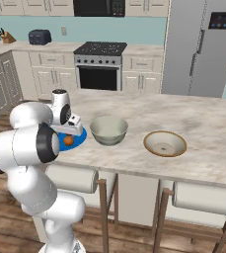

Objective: Take the fruits from the plate on the dining counter and place two fruits in each bowl.

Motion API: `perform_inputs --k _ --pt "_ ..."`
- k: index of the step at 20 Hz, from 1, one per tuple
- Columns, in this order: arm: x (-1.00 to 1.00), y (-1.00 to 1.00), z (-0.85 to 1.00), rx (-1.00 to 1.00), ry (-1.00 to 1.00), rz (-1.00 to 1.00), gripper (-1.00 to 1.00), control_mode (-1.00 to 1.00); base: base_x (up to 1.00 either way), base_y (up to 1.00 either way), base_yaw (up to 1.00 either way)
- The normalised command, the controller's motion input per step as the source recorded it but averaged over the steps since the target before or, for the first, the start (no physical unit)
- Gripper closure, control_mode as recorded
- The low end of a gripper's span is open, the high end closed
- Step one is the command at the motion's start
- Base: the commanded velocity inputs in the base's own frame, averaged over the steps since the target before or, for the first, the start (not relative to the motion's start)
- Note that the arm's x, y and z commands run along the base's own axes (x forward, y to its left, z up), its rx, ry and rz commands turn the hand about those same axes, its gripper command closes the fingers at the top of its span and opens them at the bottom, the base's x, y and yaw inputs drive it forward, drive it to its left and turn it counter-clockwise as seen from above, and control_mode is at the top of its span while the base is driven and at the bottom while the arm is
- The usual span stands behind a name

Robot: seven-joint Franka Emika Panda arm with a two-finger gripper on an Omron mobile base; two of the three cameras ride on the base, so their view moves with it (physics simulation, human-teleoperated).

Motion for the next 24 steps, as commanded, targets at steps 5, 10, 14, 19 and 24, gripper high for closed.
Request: perform_inputs --k 5,10,14,19,24 --pt "0.11 0.16 -0.34 -0.06 0.00 0.01 -1.00 -1.00 0.00 0.00 0.00" --pt "0.07 0.00 -0.01 0.00 0.01 0.00 -1.00 -1.00 0.00 0.00 0.00" --pt "0.28 0.00 0.00 0.00 0.00 0.00 -1.00 -1.00 0.00 0.00 0.00" --pt "0.18 0.00 -0.08 0.00 0.00 0.00 -1.00 -1.00 0.00 0.00 0.00" --pt "0.18 0.00 -0.20 0.00 0.00 0.00 -1.00 -1.00 0.00 0.00 0.00"
